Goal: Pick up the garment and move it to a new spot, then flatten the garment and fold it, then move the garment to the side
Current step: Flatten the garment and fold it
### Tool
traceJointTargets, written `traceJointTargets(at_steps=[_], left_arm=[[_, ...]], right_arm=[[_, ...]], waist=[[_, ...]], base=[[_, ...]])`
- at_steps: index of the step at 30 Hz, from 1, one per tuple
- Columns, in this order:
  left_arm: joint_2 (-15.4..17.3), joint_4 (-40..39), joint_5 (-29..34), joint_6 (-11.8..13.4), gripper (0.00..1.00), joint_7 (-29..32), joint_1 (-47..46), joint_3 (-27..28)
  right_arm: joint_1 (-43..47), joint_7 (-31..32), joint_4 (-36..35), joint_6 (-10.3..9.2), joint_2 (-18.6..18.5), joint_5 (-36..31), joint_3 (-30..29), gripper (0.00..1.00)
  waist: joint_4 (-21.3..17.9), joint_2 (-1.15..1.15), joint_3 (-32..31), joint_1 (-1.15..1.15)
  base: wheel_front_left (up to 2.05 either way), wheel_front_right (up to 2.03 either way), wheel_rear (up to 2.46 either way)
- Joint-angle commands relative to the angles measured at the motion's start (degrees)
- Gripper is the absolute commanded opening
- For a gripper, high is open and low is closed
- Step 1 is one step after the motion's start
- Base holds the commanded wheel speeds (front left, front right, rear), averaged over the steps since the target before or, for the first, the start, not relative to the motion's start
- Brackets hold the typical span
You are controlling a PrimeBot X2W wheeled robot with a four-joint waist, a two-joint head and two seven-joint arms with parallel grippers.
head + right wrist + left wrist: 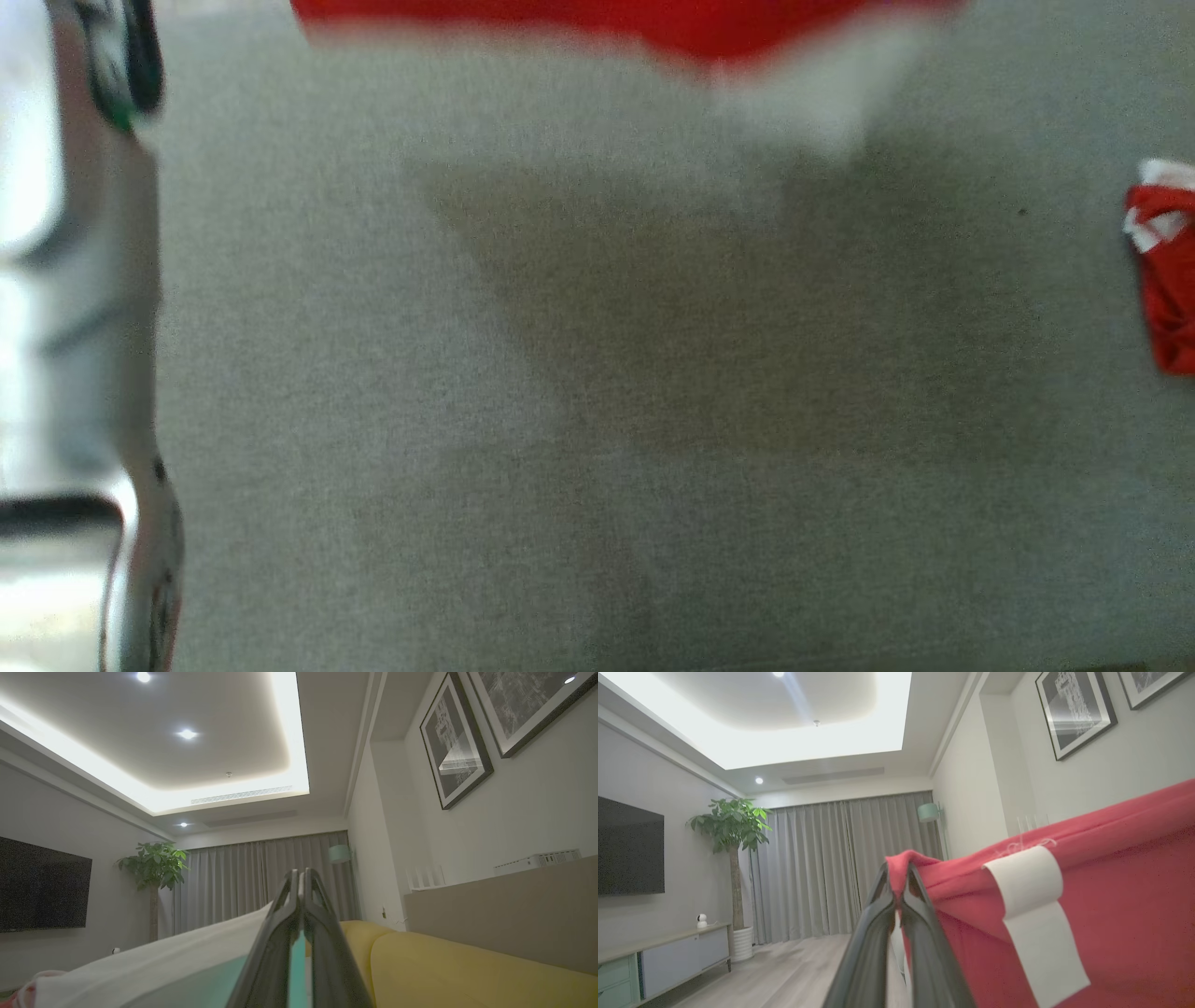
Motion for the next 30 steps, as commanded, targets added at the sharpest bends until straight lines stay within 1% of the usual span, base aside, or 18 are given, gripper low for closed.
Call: traceJointTargets(at_steps=[1, 3, 6, 9, 12, 18, 20, 23, 24, 26, 27, 28, 30], left_arm=[[2.08, -0.21, 0.36, 1.07, 0.0, -1.0, -3.08, 2.05], [1.5, 2.15, 0.12, 1.31, 0.0, -2.01, -3.77, 2.01], [1.0, 5.92, -0.82, 1.01, 0.0, -2.79, -1.17, 2.25], [0.19, 9.35, -2.28, 1.06, 0.0, -3.26, 4.42, 3.26], [-1.36, 11.13, -3.86, 0.22, 0.0, -3.38, 11.58, 4.22], [-5.62, 10.87, -6.6, -0.81, 0.0, -3.41, 27.08, 7.21], [-6.49, 10.58, -7.13, -1.13, 0.0, -3.41, 31.76, 8.12], [-7.22, 10.38, -7.88, -1.88, 0.0, -3.41, 37.68, 9.14], [-7.44, 10.14, -8.29, -2.38, 0.0, -3.42, 40.97, 9.8], [-7.5, 9.91, -8.31, -2.52, 0.0, -3.42, 42.37, 10.0], [-7.57, 9.4, -9.19, -2.5, 0.0, -3.42, 45.02, 10.37], [-7.57, 9.4, -9.19, -2.5, 0.0, -3.42, 45.02, 10.37], [-7.6, 8.72, -11.2, -2.39, 0.0, -3.42, 47.64, 9.96]], right_arm=[[-2.48, -0.57, -0.56, -0.04, 0.87, 0.12, -1.19, 0.0], [-2.8, -0.79, 0.55, -0.04, 1.27, 0.54, -1.74, 0.0], [0.51, -0.88, 1.21, -0.04, 1.64, 1.69, -0.89, 0.0], [7.52, -0.9, 1.31, -0.04, 1.72, 4.43, -0.12, 0.0], [16.53, -0.9, 0.46, -0.04, 1.79, 8.58, 1.57, 0.0], [36.76, -0.91, -2.29, -0.04, 1.34, 18.51, 8.61, 0.0], [42.82, -0.91, -3.65, -0.04, 1.26, 21.89, 11.29, 0.0], [50.28, -0.91, -5.92, -0.04, 1.14, 25.8, 13.78, 0.0], [54.33, -0.91, -6.95, -0.04, 1.16, 27.88, 15.44, 0.0], [56.06, -0.91, -7.34, -0.04, 1.07, 28.66, 16.12, 0.0], [59.11, -0.91, -7.95, -0.04, 0.95, 29.94, 17.56, 0.0], [59.11, -0.91, -7.95, -0.04, 0.95, 29.94, 17.56, 0.0], [61.67, -0.91, -8.45, -0.04, 0.76, 30.87, 18.65, 0.0]], waist=[[0.4, 0.0, 2.49, -0.02], [0.33, 0.0, 2.59, -0.02], [-0.28, 0.0, 2.71, -0.02], [-0.75, 0.0, 2.6, -0.02], [-1.38, 0.0, 2.58, -0.02], [-2.39, 0.0, 1.42, -0.02], [-2.84, 0.0, 0.45, -0.02], [-3.61, 0.0, -1.07, -0.02], [-4.06, 0.0, -2.27, -0.02], [-4.19, 0.0, -2.9, -0.02], [-4.46, 0.0, -4.26, -0.02], [-4.46, 0.0, -4.26, -0.02], [-4.6, 0.0, -5.8, -0.02]], base=[[0.0, 0.0, 0.0], [0.0, 0.0, 0.0], [0.0, 0.0, 0.0], [0.0, 0.0, 0.0], [0.0, 0.0, 0.0], [0.0, 0.0, 0.0], [0.0, 0.0, 0.0], [0.0, 0.0, 0.0], [0.0, 0.0, 0.0], [0.0, 0.0, 0.0], [0.0, 0.0, 0.0], [0.0, 0.0, 0.0], [0.0, 0.0, 0.0]])
